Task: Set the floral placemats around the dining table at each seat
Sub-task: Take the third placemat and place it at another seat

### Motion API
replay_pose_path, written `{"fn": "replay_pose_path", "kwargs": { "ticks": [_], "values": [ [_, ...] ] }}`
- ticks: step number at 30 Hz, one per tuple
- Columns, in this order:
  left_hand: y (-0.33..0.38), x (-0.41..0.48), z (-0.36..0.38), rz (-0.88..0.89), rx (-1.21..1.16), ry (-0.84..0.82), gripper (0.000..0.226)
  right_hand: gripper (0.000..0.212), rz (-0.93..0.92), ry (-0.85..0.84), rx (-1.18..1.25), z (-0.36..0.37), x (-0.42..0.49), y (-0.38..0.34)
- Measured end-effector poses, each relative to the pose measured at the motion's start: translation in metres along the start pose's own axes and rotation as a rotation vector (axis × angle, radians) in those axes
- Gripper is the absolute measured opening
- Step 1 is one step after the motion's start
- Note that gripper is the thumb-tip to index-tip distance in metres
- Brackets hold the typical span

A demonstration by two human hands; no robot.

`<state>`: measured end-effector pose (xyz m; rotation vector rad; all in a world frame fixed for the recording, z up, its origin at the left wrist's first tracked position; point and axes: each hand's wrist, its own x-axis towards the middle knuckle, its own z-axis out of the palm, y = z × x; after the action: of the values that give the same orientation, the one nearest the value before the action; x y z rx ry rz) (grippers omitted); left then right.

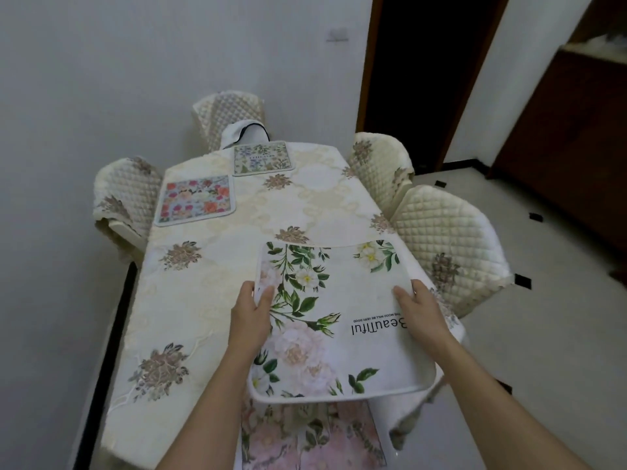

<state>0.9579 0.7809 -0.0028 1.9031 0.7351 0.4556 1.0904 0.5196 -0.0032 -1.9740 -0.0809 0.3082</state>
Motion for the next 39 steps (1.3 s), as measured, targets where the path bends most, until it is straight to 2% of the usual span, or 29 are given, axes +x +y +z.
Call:
{"fn": "replay_pose_path", "kwargs": {
  "ticks": [3, 6, 9, 15, 20, 24, 27, 32, 39],
  "values": [
    [-0.001, -0.002, 0.019, 0.032, -0.001, -0.078, 0.021, 0.014, 0.038, 0.064, 0.025, -0.013, -0.021, 0.011],
    [0.000, -0.003, 0.040, 0.052, -0.018, -0.191, 0.021, 0.026, 0.094, 0.151, 0.021, -0.024, -0.050, 0.032],
    [0.004, -0.007, 0.067, 0.097, -0.019, -0.295, 0.025, 0.009, 0.198, 0.244, 0.027, -0.042, -0.076, 0.057],
    [0.042, -0.036, 0.135, 0.187, -0.009, -0.550, 0.039, 0.010, 0.281, 0.541, 0.065, -0.108, -0.139, 0.075],
    [0.083, -0.073, 0.189, 0.310, -0.032, -0.700, 0.025, 0.013, 0.327, 0.730, 0.086, -0.160, -0.183, 0.094],
    [0.108, -0.100, 0.229, 0.370, -0.043, -0.785, 0.023, 0.020, 0.348, 0.832, 0.108, -0.194, -0.208, 0.109],
    [0.118, -0.112, 0.257, 0.371, -0.053, -0.819, 0.020, 0.014, 0.373, 0.882, 0.129, -0.214, -0.214, 0.122],
    [0.140, -0.131, 0.313, 0.407, -0.013, -0.821, 0.021, 0.017, 0.402, 0.915, 0.157, -0.257, -0.203, 0.154],
    [0.182, -0.148, 0.417, 0.416, 0.066, -0.816, 0.019, 0.016, 0.456, 0.830, 0.194, -0.351, -0.157, 0.208]
  ]
}}
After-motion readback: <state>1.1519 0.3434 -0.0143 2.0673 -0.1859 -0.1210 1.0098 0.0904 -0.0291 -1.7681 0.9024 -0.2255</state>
